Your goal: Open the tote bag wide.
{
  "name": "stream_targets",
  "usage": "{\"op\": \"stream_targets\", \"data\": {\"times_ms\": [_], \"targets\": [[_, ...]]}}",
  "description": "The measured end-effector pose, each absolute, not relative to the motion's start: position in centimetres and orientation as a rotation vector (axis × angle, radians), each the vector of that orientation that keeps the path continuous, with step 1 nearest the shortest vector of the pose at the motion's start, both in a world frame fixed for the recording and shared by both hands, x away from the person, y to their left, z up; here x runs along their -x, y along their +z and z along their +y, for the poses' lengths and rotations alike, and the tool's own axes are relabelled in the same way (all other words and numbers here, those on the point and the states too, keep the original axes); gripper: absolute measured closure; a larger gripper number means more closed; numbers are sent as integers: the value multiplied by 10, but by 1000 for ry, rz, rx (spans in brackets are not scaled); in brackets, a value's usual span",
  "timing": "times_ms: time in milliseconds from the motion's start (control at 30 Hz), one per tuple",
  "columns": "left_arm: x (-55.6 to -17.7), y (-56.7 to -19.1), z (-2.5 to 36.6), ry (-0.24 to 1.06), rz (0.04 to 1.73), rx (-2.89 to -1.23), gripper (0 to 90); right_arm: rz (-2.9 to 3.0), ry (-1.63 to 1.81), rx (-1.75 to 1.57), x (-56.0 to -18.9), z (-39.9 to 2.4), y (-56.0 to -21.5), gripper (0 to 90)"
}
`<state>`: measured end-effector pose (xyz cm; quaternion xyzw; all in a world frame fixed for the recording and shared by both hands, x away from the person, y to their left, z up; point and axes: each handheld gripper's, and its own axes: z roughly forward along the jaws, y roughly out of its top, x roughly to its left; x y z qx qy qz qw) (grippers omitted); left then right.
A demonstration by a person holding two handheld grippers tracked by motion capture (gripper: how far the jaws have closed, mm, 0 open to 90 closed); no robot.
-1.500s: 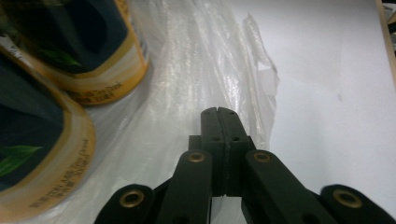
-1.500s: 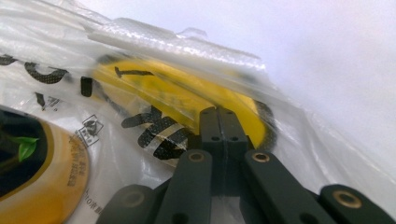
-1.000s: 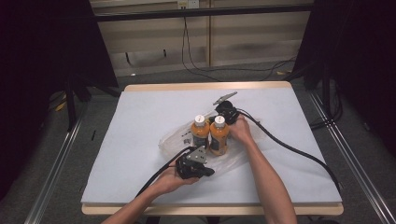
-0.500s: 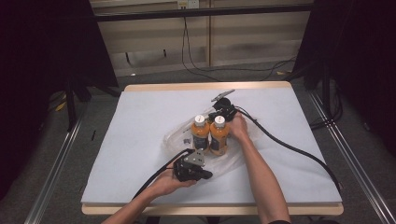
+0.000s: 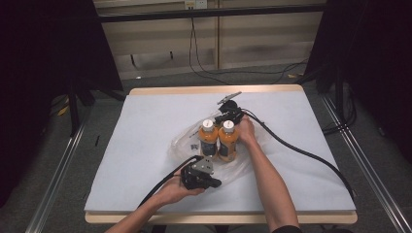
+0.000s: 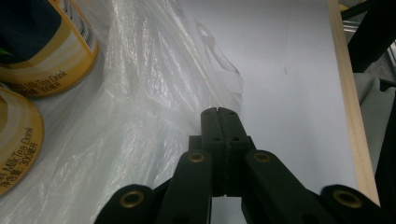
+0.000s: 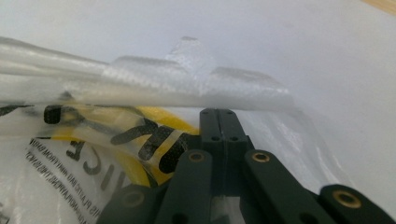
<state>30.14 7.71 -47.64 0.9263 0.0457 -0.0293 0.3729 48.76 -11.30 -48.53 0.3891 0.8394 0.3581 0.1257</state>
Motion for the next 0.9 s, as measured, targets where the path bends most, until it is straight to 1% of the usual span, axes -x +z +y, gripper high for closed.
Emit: {"op": "stream_targets", "data": {"times_ms": [200, 267, 600, 733, 900], "targets": [[-304, -474, 79, -97, 140, -2335, 900, 2463, 1095, -1102, -478, -116, -473, 900], [-305, -470, 81, -113, 160, -2300, 900, 2469, 1129, -1093, -474, -117, -468, 900], [-314, -457, 95, -53, 242, -2216, 899, 2448, 1149, -1057, -451, -133, -445, 900], [-317, -454, 100, -37, 279, -2174, 878, 2416, 1180, -1083, -446, -148, -441, 900], [-320, -446, 108, -5, 299, -2127, 811, 2367, 1220, -1049, -433, -161, -427, 900]]}}
